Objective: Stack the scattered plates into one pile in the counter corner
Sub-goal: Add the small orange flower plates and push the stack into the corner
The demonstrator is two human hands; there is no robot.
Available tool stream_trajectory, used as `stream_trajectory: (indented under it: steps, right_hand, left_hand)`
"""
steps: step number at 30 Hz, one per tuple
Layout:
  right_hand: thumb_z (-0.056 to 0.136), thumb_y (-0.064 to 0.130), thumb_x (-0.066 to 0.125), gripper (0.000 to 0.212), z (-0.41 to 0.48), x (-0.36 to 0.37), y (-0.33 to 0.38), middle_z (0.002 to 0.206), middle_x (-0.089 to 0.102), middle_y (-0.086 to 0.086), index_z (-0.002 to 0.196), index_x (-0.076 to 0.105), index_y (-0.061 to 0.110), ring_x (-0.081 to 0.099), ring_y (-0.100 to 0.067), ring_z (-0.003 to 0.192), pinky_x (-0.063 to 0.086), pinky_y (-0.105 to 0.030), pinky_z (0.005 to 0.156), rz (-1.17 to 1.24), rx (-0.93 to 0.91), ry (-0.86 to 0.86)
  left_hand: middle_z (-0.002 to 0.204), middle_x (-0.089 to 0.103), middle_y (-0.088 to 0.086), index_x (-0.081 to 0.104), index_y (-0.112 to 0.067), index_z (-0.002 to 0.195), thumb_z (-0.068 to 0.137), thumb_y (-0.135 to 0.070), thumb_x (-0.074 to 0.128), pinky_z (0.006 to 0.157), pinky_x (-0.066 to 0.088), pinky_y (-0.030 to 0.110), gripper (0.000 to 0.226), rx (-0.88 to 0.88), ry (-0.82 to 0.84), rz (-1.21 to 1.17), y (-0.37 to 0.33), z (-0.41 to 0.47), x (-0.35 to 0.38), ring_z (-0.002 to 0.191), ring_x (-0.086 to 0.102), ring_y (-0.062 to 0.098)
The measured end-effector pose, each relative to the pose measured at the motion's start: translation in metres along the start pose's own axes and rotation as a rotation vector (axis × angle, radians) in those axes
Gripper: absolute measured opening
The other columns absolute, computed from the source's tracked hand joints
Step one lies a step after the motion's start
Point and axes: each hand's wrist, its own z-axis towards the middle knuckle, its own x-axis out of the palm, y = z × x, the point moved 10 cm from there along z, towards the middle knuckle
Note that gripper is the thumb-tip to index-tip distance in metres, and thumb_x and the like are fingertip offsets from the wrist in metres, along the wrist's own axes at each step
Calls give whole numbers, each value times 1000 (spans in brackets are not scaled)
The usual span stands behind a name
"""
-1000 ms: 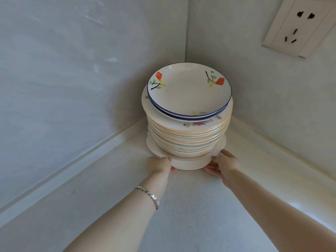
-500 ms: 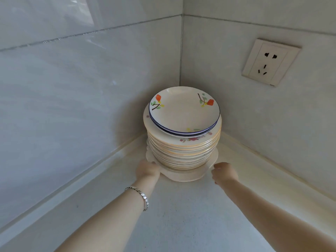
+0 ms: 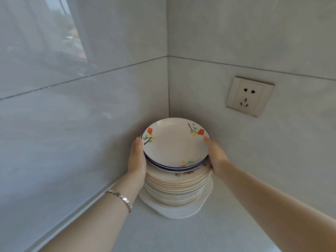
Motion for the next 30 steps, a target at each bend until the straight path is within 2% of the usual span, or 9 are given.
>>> stream_trajectory:
  steps: [3,6,10,13,15,19,23,27,30]
  right_hand:
    - [93,39,45,41,0,-2,-8,126,60,-7,130,51,21,57,-29,114,48,-40,95,38,-3,16]
    - [94,36,45,39,-3,-5,-8,124,60,-5,130,49,24,57,-29,113,47,-43,97,25,-35,-4]
    - [95,31,41,37,0,-9,-1,117,60,-4,130,49,23,57,-28,108,49,-39,91,-38,-66,-24]
    - [95,28,34,40,8,-13,4,129,54,-9,131,49,18,53,-31,115,44,-42,100,-223,-97,-84]
    - [94,26,31,46,13,-11,7,138,46,-10,136,45,15,49,-33,120,39,-45,106,-340,-117,-98]
    - [94,27,27,49,17,-4,10,143,41,-9,140,40,17,46,-34,123,36,-46,108,-428,-106,-84]
    - [94,27,27,50,14,0,13,144,38,-9,143,34,23,46,-34,122,37,-46,108,-473,-106,-62]
    - [95,23,27,52,8,0,24,148,28,-12,147,24,27,35,-35,131,29,-43,110,-586,-209,-87]
    - [93,23,30,52,6,-3,28,146,31,-14,145,28,25,35,-36,130,30,-44,110,-620,-217,-92]
  left_hand:
    - [129,60,-6,53,-34,129,60,-79,33,109,38,43,85,-14,41,6,6,11,6,122,54,20]
    - [131,59,-5,51,-33,131,54,-79,39,109,39,44,90,-13,68,14,13,18,10,122,54,20]
    - [140,50,-3,40,-29,140,65,-64,42,112,34,44,82,55,100,68,-8,3,15,130,46,21]
    - [142,43,-9,38,-28,142,94,-36,35,113,30,33,49,153,95,121,-23,-5,14,130,41,13]
    - [135,48,-9,43,-26,137,97,-23,31,106,34,28,42,200,78,153,-29,-8,13,122,45,11]
    - [126,52,-7,42,-27,137,100,-24,25,98,35,25,42,162,73,184,-29,-13,12,111,47,13]
    - [141,47,0,34,-27,142,101,-28,21,100,33,27,43,110,87,270,-29,-14,9,127,45,21]
    - [147,42,3,31,-23,145,102,-28,19,104,32,29,45,94,92,395,-33,-17,10,133,40,24]
    - [149,40,3,27,-23,147,101,-35,19,108,30,32,48,38,125,487,-32,-19,10,136,37,26]
